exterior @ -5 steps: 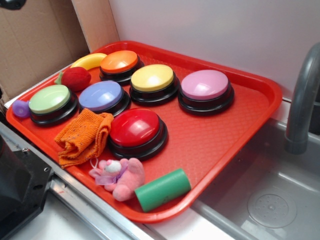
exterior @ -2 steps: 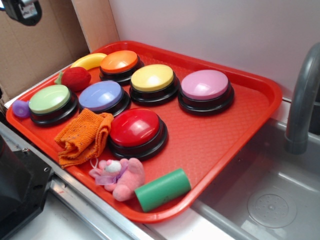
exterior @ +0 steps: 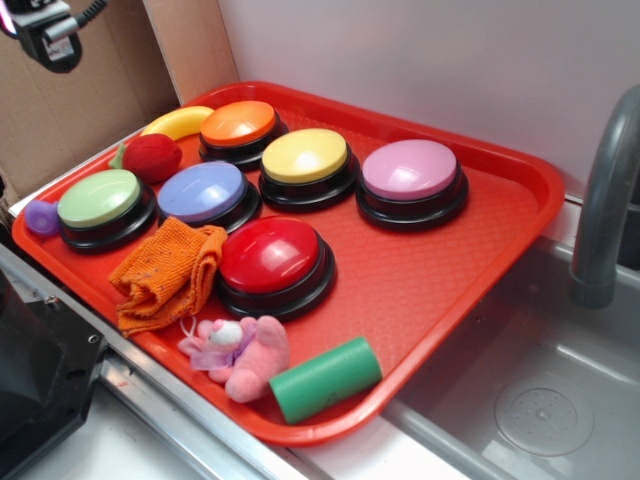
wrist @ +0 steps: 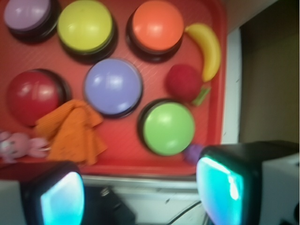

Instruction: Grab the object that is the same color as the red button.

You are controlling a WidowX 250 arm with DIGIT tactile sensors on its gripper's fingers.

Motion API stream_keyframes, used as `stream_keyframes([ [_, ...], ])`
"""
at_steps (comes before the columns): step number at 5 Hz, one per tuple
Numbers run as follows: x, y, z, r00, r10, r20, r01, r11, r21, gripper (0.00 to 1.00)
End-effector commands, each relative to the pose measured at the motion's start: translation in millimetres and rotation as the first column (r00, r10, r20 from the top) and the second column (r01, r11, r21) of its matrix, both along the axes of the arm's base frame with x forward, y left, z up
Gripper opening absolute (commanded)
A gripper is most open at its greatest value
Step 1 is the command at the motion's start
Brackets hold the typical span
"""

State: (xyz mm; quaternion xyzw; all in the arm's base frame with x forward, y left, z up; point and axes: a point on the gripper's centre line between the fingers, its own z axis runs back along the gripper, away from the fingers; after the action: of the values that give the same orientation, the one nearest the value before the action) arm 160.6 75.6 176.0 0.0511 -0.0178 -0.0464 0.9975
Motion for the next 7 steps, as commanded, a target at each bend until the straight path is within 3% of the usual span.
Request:
stream_keyframes([
  [1,28.0,29.9,-15.9,0.99,-0.133,0.04,0.128,0.986,0.109,1.0],
  [2,45.9,41.1,-35.8,0.975,-0.203,0.089,0.19,0.972,0.141,1.0],
  [4,59.9,57.8,-73.7,0.957,-0.257,0.134,0.235,0.958,0.162,1.0],
  [5,66.2,66.0,-95.4,0.956,-0.271,0.116,0.254,0.957,0.14,1.0],
  [6,74.7,72.6,-113.3,0.956,-0.26,0.133,0.247,0.963,0.106,1.0],
  [7,78.6,75.8,-122.1,0.959,-0.257,0.116,0.245,0.963,0.108,1.0],
])
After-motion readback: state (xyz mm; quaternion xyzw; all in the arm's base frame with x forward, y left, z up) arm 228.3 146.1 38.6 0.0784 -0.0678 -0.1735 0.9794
